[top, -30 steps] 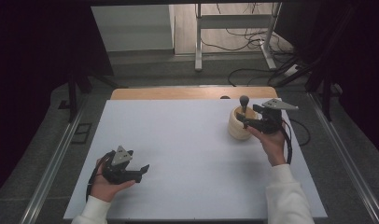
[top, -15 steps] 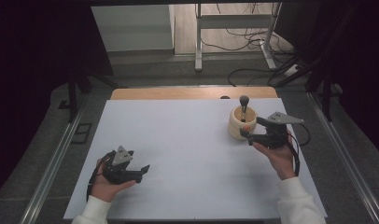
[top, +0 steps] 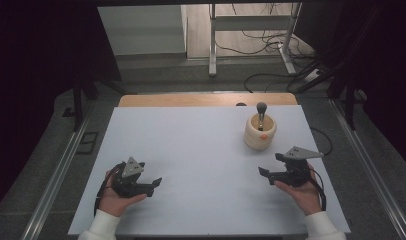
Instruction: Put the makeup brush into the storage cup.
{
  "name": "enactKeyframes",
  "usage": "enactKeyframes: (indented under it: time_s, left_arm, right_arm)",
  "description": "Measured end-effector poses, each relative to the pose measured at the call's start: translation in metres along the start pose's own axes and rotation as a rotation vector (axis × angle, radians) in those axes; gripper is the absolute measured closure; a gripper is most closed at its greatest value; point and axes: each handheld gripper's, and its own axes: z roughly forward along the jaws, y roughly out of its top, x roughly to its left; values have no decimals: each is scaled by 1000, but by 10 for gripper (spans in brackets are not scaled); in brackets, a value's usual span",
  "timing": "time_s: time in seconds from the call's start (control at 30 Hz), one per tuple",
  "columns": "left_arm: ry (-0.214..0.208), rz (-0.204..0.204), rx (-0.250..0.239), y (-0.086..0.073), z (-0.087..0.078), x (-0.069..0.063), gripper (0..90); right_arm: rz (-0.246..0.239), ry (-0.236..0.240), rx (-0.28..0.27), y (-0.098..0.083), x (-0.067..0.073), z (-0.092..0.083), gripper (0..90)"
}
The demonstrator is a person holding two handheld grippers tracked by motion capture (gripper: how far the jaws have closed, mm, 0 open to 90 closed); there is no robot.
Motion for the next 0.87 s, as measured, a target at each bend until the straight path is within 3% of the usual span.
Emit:
enactKeyframes:
  time_s: [0.2, 0.37, 0.63, 0.87]
  left_arm:
    - [-8, -4, 1, 0, 1, -1, 179]
    - [-10, -4, 8, 0, 2, -1, 178]
    - [-14, 9, 21, 0, 5, -4, 178]
    - [-13, 13, 23, 0, 6, -4, 177]
  right_arm:
    - [-56, -28, 73, -18, 8, -3, 141]
    - [-60, -21, 105, -30, 6, -4, 148]
    - [-73, -23, 132, -31, 4, 3, 149]
    - [-66, -19, 123, -30, 4, 2, 151]
